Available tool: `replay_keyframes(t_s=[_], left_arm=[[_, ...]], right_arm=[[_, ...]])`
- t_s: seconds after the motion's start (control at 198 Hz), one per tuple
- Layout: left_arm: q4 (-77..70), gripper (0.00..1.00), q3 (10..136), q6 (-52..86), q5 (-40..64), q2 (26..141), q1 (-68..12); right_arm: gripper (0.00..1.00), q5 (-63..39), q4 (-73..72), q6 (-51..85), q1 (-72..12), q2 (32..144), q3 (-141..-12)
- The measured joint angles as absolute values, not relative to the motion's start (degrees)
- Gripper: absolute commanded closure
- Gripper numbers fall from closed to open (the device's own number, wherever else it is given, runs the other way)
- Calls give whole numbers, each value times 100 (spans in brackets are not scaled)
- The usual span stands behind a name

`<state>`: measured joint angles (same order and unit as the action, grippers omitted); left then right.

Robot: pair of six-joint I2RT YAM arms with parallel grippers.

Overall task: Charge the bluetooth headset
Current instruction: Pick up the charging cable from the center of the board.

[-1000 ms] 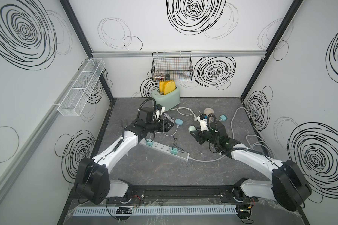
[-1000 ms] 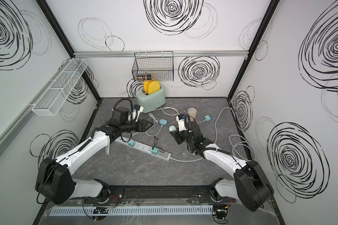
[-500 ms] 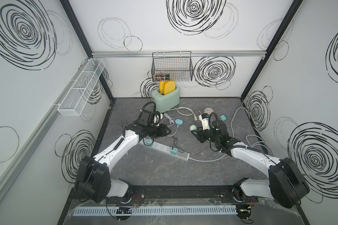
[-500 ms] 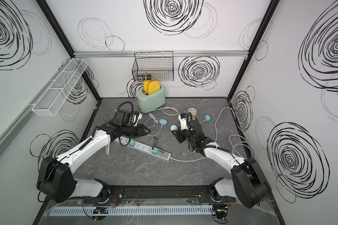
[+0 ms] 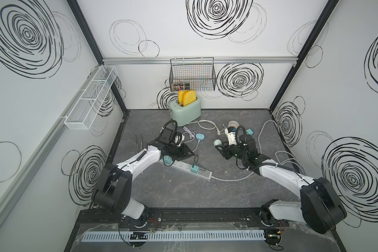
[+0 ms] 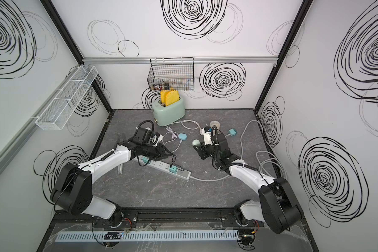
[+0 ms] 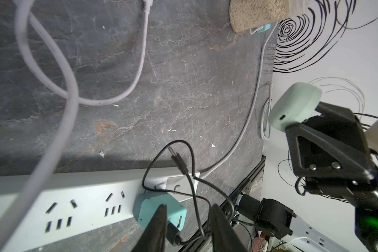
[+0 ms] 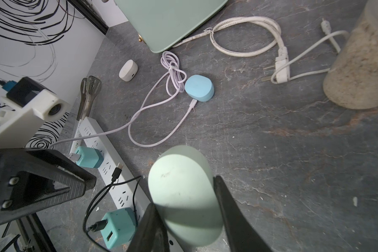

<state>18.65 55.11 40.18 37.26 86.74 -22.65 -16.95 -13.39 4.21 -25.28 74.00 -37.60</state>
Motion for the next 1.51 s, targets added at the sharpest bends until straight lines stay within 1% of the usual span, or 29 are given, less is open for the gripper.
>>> replay_keyframes(t_s=[0.318, 0.57, 0.811, 1.159, 1.507], left_arm=[[1599, 65, 5492, 4128, 3815, 8989, -2327], [1286, 70, 5439, 4222, 3868, 9190, -2331], [1140, 73, 5408, 4272, 3889, 9378, -2342], [980, 80, 5408, 4338, 3942, 9459, -2362], [733, 91, 5408, 4458, 4073, 9459, -2364]], right_arm=[[82, -1712, -1363, 434, -2484, 7286, -3758], [82, -1730, -1380, 434, -2456, 7194, -3745], [82, -1767, -1378, 436, -2362, 7172, -3699], [82, -1826, -1378, 456, -2316, 7113, -3691], [82, -1844, -1380, 484, -2285, 7113, -3682]])
